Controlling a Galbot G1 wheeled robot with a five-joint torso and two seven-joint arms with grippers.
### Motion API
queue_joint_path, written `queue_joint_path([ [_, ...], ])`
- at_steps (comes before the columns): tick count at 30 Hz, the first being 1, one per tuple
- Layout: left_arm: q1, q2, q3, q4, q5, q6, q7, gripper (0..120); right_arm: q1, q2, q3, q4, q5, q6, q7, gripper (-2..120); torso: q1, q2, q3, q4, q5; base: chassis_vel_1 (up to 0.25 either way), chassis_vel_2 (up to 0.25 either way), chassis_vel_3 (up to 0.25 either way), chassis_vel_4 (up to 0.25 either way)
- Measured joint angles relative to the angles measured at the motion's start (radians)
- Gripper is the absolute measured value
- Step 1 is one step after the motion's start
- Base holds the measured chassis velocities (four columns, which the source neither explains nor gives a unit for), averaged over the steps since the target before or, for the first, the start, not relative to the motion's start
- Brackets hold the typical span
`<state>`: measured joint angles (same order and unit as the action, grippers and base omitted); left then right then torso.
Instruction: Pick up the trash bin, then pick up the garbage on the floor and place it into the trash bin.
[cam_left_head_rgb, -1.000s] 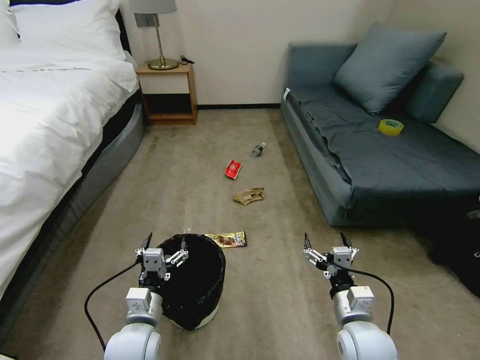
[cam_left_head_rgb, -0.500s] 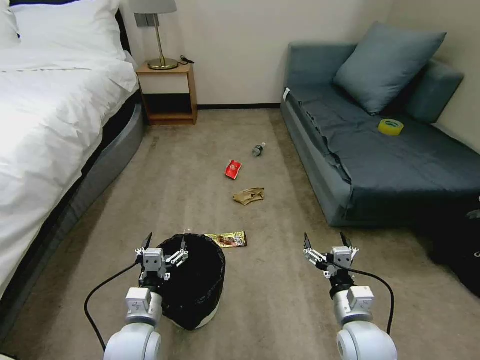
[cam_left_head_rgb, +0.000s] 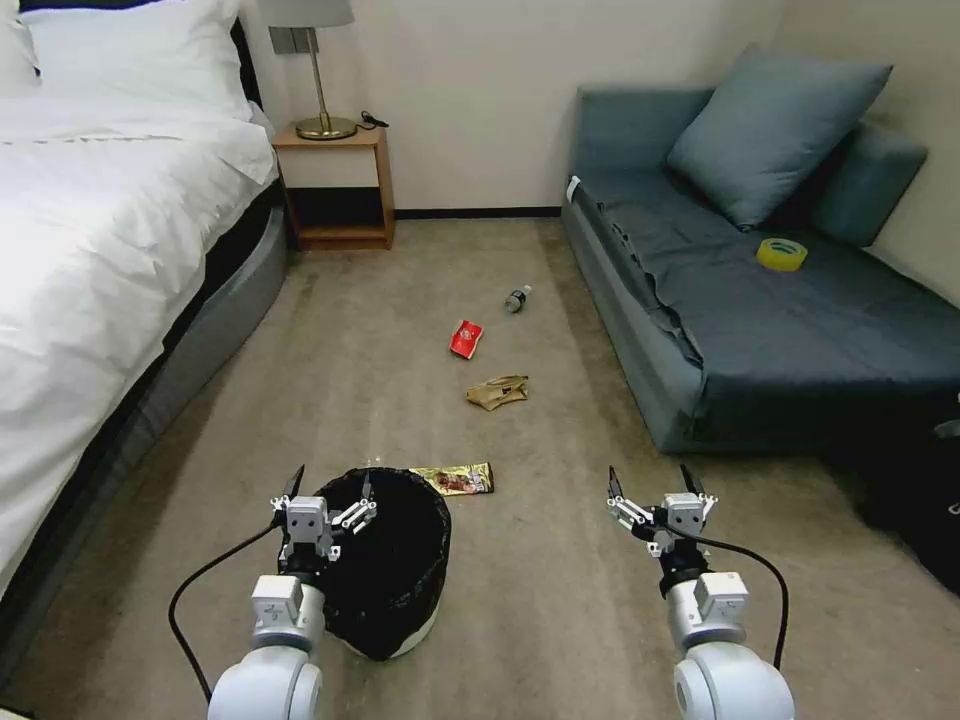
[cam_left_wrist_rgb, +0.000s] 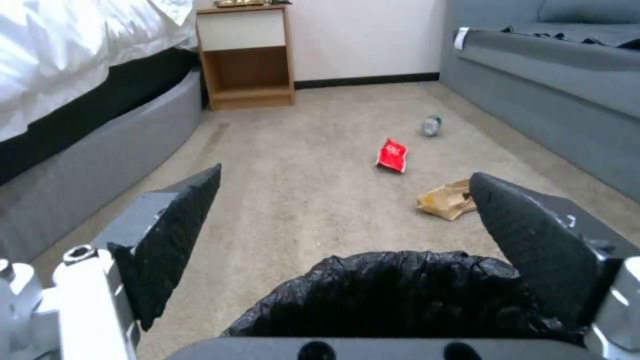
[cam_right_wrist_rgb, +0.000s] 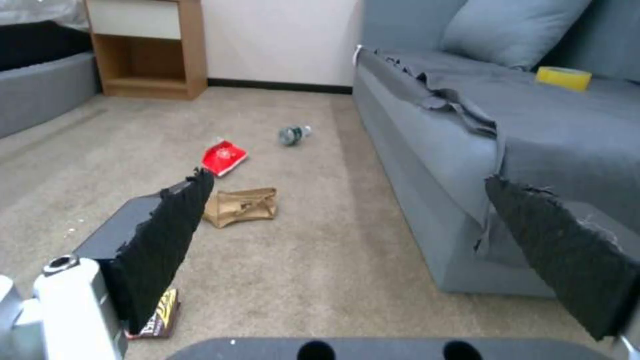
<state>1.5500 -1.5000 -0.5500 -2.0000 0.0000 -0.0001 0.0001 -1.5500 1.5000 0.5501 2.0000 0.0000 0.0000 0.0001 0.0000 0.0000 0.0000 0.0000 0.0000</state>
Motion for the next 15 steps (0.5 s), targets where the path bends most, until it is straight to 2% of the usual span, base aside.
queue_joint_path([
  [7,0.0,-0.001,0.0,-0.001,-0.001,0.003,-0.001,100,0.0,0.0,0.001,0.003,0.001,-0.003,0.001,100,0.0,0.0,0.0,0.0,0.0,0.0,0.0,0.0,0.0],
  [10,-0.001,-0.009,-0.002,-0.021,-0.01,0.035,-0.009,100,-0.004,0.005,0.009,0.032,0.008,-0.026,0.015,100,0.0,0.0,0.0,0.0001,0.0002,0.0,0.0,0.0,0.0],
  [14,-0.012,-0.05,-0.011,-0.114,-0.048,0.18,-0.048,100,-0.022,0.03,0.057,0.18,0.045,-0.142,0.091,100,0.0,0.0,0.0,-0.0001,0.0,0.0,0.0,0.0,0.0],
  [15,-0.012,-0.05,-0.011,-0.114,-0.048,0.18,-0.048,100,-0.022,0.03,0.057,0.18,0.045,-0.142,0.091,100,0.0,0.0,0.0,-0.0001,0.0,0.0,0.0,0.0,0.0],
])
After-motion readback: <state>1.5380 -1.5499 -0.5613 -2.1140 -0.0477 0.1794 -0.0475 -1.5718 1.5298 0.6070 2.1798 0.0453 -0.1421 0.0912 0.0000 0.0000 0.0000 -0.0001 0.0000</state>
